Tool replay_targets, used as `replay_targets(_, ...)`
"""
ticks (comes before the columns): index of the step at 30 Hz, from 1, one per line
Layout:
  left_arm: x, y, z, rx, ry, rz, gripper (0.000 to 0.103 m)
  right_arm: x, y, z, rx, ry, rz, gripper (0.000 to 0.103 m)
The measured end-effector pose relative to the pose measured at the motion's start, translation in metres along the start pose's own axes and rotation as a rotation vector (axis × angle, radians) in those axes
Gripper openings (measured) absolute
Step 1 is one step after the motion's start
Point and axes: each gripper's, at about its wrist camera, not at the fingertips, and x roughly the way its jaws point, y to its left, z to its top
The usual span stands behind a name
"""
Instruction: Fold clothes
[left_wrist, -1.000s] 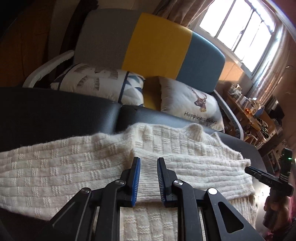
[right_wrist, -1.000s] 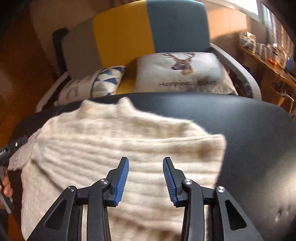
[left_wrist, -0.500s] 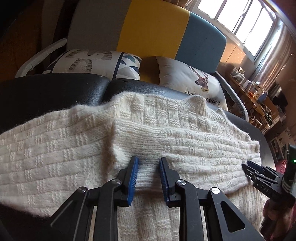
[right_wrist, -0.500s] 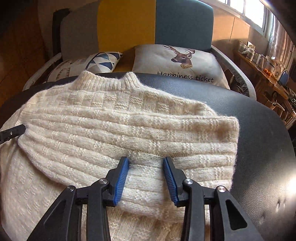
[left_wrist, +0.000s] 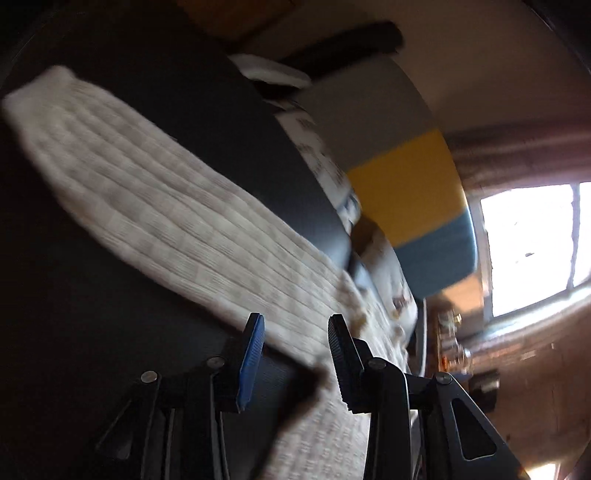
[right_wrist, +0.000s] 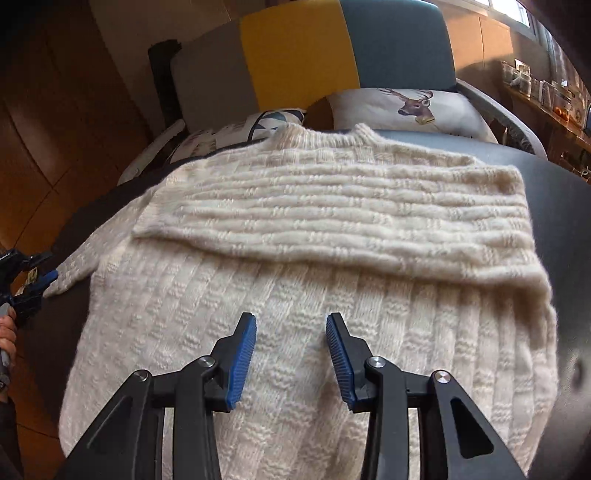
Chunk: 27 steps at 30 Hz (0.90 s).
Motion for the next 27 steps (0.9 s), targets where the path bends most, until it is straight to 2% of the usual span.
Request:
replay_targets(6,-0.075,0.113,0.063,-0.323,-0.210,0.091,0.037,0.007,0.004,-0.007,0.015,-0.005,-0.013,0.045)
replay_targets(10,-0.084,0.150,0.085,-0.438,-0.223,0.093,0.038,0.009,0.011,-0.009,-0.019,-0.017,-0.033,0.053)
replay_targets(15,-0.071,0.157,0.099,-0.470,-0.213,0.050,0.043,0.012,0.018,-0.010,-0.058,-0.017,-0.047,0.062)
replay_targets(23,-0.056,0.153,0.111,-0.525,-0.258,0.059,0.047,0.013,0.020,-0.012,-0.073,-0.018,-0.031,0.072)
replay_targets(26,-0.049,0.150,0.114,-0.544,-0.266,0.079,0.040,0.014,0.023,-0.012,-0.086,-0.016,-0.039,0.074)
replay_targets(27,-0.047,0.152,0.115,-0.553,-0.259,0.077,0.028,0.015,0.024,-0.012,-0.089,-0.016,-0.040,0.074)
